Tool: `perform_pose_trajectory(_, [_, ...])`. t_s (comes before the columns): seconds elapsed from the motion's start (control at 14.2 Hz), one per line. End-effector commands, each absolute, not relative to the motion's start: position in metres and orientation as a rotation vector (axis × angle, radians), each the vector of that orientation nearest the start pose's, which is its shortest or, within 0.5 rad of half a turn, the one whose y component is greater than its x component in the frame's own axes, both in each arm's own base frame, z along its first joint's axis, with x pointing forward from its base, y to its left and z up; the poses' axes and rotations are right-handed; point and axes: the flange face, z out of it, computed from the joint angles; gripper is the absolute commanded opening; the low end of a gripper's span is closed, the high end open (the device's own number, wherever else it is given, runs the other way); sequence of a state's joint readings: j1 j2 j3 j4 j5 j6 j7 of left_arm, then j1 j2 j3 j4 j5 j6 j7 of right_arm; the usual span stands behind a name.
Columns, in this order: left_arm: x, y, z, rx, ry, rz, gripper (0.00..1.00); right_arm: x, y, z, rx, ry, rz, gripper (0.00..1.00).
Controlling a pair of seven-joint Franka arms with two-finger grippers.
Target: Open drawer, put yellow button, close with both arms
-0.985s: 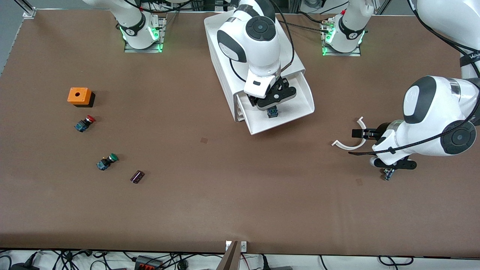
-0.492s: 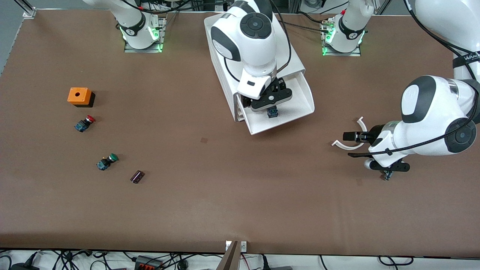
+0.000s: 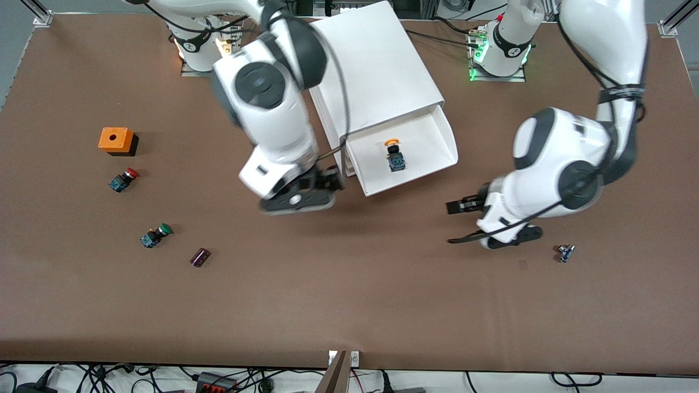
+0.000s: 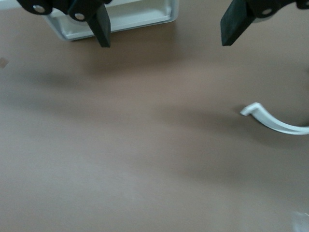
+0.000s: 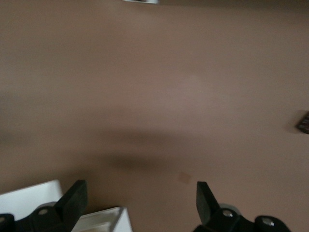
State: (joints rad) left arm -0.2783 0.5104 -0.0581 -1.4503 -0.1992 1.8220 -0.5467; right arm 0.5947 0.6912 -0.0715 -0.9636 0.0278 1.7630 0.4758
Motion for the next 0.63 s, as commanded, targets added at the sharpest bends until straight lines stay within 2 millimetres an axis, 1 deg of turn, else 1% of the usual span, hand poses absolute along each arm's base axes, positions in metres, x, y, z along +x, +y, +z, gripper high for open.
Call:
perform_pose_trajectory(0.0, [0.621,-0.262,0.368,-3.223,-0.514,0.311,1.00,0.675,0.319,0.470,-3.129,0.006,-0.078,1.00])
perform_pose_trajectory(0.14, [0.603,-0.291,0.362,-3.202,-0.533,0.328,1.00,0.702,0.252,0.469,-3.127,0.070,-0.065,1.00])
perform_pose_trajectory(0.21, [0.598,-0.297,0.362,-3.197,-0.562,0.323,1.00,0.710,0.228,0.469,-3.128,0.099,-0.066,1.00])
perform_pose_trajectory(0.35, [0.573,-0.311,0.360,-3.205,-0.552,0.296,1.00,0.722,0.180,0.468,-3.118,0.146,-0.034,1.00])
perform_pose_trajectory(0.42, [0.561,-0.313,0.357,-3.209,-0.549,0.286,1.00,0.725,0.163,0.466,-3.103,0.156,-0.002,1.00])
perform_pose_trajectory(0.49, [0.548,-0.320,0.354,-3.220,-0.525,0.287,1.00,0.725,0.157,0.465,-3.104,0.136,0.017,1.00])
perform_pose_trajectory(0.56, [0.538,-0.322,0.352,-3.217,-0.512,0.302,1.00,0.724,0.153,0.463,-3.112,0.136,0.040,1.00])
